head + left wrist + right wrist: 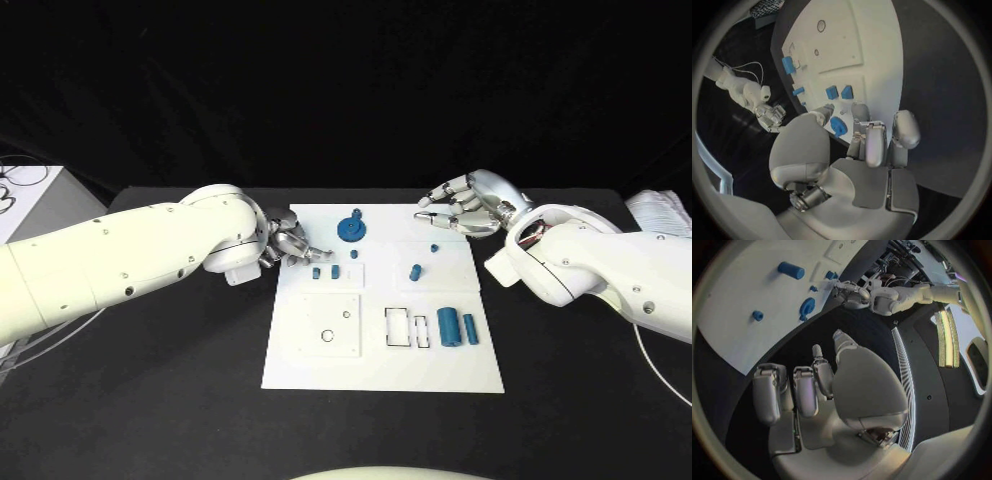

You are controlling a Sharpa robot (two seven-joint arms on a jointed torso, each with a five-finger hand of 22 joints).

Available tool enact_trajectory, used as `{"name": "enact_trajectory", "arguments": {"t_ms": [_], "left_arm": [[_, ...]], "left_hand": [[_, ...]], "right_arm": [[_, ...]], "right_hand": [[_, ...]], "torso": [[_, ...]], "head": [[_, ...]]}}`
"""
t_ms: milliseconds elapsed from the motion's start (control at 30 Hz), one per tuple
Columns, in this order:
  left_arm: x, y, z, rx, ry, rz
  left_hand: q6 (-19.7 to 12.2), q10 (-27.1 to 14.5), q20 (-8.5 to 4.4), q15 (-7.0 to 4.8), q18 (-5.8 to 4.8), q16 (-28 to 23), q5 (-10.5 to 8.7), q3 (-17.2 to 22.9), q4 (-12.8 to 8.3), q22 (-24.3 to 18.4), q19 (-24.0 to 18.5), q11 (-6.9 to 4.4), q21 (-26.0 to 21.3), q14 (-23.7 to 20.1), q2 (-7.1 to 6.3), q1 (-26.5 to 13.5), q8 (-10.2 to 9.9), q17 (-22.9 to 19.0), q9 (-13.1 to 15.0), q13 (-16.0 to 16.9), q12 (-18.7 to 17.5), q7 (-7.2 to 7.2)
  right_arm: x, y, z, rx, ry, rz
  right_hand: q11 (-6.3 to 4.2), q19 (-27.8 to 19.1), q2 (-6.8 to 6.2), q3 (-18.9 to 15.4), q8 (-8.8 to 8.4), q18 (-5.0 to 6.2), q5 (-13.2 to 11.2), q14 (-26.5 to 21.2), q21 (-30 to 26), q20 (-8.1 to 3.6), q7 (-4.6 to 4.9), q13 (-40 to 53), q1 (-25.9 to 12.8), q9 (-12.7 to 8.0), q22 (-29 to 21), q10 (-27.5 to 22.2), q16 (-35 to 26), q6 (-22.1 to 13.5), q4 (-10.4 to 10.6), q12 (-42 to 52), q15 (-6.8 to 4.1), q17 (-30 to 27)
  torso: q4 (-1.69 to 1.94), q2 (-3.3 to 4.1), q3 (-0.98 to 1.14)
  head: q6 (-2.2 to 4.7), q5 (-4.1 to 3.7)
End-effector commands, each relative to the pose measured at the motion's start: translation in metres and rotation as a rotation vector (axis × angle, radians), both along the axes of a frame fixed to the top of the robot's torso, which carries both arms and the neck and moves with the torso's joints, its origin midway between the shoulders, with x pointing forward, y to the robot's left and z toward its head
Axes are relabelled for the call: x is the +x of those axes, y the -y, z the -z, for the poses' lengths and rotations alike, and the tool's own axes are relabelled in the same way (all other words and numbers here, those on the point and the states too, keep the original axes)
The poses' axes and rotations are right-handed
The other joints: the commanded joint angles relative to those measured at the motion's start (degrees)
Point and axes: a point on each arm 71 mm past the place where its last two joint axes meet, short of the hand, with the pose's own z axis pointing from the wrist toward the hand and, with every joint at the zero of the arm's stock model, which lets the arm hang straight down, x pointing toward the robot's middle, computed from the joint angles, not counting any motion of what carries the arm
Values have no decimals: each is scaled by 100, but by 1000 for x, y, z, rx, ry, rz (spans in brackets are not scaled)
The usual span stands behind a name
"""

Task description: Assemble the parts on the task board

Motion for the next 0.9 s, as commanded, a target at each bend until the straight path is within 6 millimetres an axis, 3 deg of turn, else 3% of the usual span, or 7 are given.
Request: {"name": "enact_trajectory", "arguments": {"t_ms": [33,100,200,333,533,733,900], "left_arm": [[2,-1,-5,-107,41,-43],[3,-1,-8,-147,67,-39],[4,4,-15,-262,126,-3],[3,16,-24,-398,233,88],[-5,33,-30,-450,404,262],[-8,45,-26,-394,467,363],[-8,54,-19,-324,471,410]], "left_hand": [[-129,-192,18,64,124,-135,48,-95,-5,-201,-186,46,-131,82,86,111,-55,-26,-45,-212,-133,33],[-222,-287,54,105,157,-233,68,-136,-1,-352,-305,90,-234,9,164,270,-81,-185,-91,-250,-154,82],[-672,-787,170,278,408,-1029,83,5,-60,-1628,-1404,287,-1092,-670,272,862,-240,-1324,-225,-389,-355,286],[-1098,-1592,410,526,527,-2366,79,569,-354,-2519,-2316,538,-2008,-2144,108,2131,-422,-3019,-516,-711,-710,543],[-937,-1790,558,641,565,-2425,43,1106,-598,-2660,-2381,682,-2281,-2404,-217,2540,-849,-3280,-1126,-1312,-1182,651],[-1098,-2060,605,701,553,-2372,-2,1014,-646,-2689,-2432,721,-2369,-2521,-390,2435,-1155,-3396,-1454,-1700,-1577,669],[-1050,-2112,629,720,558,-2267,-5,916,-673,-2687,-2437,741,-2381,-2521,-402,2431,-1173,-3403,-1523,-1772,-1602,674]], "right_arm": [[0,-1,-1,0,11,-12],[0,-1,-1,0,11,-11],[0,0,-1,0,12,-10],[0,0,-1,2,15,-9],[1,1,-2,6,23,-4],[1,2,-2,11,29,-2],[1,1,-2,12,32,-2]], "right_hand": [[-7,204,6,31,26,53,29,397,-18,-5,-3,256,-62,6,1025,-34,-27,-53,6,-18,13,651],[-7,204,6,31,26,53,29,397,-18,-5,-3,256,-62,6,1025,-34,-27,-53,6,-18,13,651],[-7,199,10,33,26,56,30,396,-28,-5,-3,252,-67,6,1018,-36,-31,-55,7,-22,13,644],[-7,196,11,34,26,57,31,394,-33,-5,-3,248,-68,7,1015,-39,-35,-56,7,-27,12,637],[-8,112,20,50,27,96,47,363,-175,-6,-3,165,-54,7,911,-109,-100,-60,-2,-122,12,512],[-10,-42,25,105,26,163,93,287,-448,-10,-1,-55,-25,9,720,-290,-260,-87,-9,-382,7,258],[-10,-91,22,126,26,185,115,266,-541,-12,0,-104,-16,9,656,-326,-311,-99,-10,-441,5,186]], "torso": [[-6,3,5],[-6,5,3],[-3,6,4],[0,5,2],[-9,0,4],[4,-10,10],[-1,-1,11]], "head": [[12,-8],[17,-17],[31,-21],[42,-40],[68,-57],[90,-62],[111,-67]]}}
